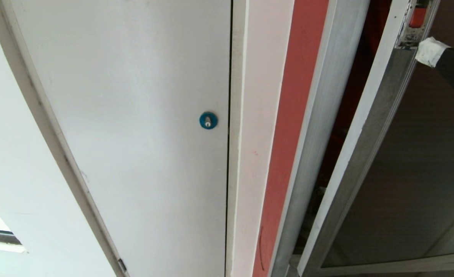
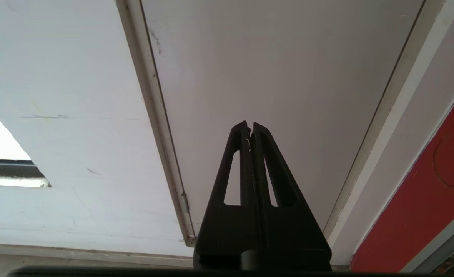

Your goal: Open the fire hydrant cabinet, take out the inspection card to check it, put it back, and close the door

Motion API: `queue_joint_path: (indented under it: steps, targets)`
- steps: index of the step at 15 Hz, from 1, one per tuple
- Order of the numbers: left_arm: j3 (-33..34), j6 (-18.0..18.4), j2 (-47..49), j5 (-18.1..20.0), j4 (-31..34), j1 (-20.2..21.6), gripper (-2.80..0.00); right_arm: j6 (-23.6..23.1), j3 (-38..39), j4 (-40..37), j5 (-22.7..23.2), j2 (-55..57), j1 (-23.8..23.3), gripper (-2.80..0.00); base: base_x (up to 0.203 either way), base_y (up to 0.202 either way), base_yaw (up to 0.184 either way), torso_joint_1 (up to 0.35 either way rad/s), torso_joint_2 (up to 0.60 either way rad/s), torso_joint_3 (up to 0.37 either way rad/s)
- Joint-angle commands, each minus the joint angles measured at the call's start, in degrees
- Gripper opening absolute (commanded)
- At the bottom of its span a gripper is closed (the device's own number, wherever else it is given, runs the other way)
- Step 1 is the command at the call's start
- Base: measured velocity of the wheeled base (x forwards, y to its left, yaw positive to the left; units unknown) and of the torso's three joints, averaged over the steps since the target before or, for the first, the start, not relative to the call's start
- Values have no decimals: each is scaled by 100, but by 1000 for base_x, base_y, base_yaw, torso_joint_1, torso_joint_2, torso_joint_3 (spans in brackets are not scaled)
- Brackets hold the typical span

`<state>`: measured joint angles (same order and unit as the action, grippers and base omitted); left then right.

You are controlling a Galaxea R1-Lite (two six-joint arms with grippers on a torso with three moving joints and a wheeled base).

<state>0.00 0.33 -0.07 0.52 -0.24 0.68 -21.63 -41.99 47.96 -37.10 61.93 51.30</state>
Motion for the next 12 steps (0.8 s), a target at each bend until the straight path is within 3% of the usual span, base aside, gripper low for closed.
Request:
queue_joint_path:
  steps: [1, 3, 4, 8, 12]
  targets:
    - [18, 2, -1, 0, -2, 2, -280, -19, 224, 29, -17, -267, 3, 0, 0, 0, 0, 0, 0, 0]
    - [18, 2, -1, 0, -2, 2, -280, -83, 443, 27, -17, -524, -2, 0, 0, 0, 0, 0, 0, 0]
    - [18, 2, -1, 0, -2, 2, -280, -94, 542, 22, -17, -616, -4, -280, 0, 0, 0, 0, 0, 0]
    - [18, 2, -1, 0, -2, 2, -280, -96, 833, 20, -33, -900, -118, -280, 0, 0, 0, 0, 0, 0]
    - [18, 2, -1, 0, -2, 2, -280, -104, 900, 21, -42, -1101, -902, -280, 0, 0, 0, 0, 0, 0]
